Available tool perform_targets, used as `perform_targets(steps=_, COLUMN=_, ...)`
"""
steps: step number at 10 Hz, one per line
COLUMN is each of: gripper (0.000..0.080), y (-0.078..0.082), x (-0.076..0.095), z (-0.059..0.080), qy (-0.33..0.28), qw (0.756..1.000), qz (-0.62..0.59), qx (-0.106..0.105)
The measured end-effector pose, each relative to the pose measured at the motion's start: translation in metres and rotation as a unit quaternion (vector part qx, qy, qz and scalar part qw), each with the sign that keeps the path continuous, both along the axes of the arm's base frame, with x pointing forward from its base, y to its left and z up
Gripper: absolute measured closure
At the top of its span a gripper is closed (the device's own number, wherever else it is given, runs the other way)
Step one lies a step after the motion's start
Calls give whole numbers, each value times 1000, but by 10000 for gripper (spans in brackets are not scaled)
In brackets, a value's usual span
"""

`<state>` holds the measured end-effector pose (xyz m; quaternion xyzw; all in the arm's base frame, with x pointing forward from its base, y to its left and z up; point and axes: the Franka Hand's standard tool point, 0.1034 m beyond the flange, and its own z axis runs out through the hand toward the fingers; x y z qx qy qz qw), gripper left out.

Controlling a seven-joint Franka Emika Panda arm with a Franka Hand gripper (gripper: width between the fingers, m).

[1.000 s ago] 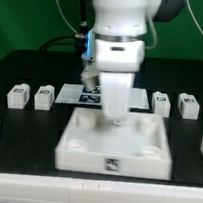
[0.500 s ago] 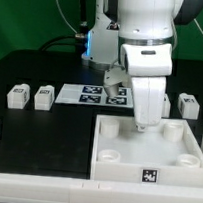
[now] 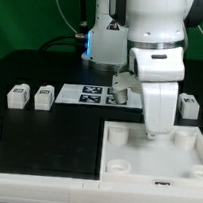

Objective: Assemble one leg

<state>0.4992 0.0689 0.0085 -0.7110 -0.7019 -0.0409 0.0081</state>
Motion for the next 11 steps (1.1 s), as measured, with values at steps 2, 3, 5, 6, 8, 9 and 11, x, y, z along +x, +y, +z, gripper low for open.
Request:
perform_targets(steps=2, gripper=742, y=1, x=4, z=-1, qy=9, qw=1000, qz=-5, qx=-5)
perform_targets(steps=3, gripper=742, y=0, x=5, z=-1, qy=7, qw=1000, qz=1, qx=-5)
perform_targets(steps=5, gripper=742, y=0, x=5, z=-1, qy=4, qw=1000, qz=0, qx=-3)
perform_targets(steps=6, gripper=742, y=-1, x=4, z=-1, qy=4, qw=1000, qz=0, qx=-4)
perform_targets(steps=8, gripper=547, y=-1, x=4, z=-1, qy=5, qw=1000, qz=-1, qx=-4)
perform_targets(steps=9, gripper=364, y=-1, x=4, z=-1, qy=5, qw=1000, qz=-1, qx=-4)
perform_targets(steps=11, gripper=199, y=-2, x=4, z=-1, qy=5, qw=1000, qz=-1, qx=-4)
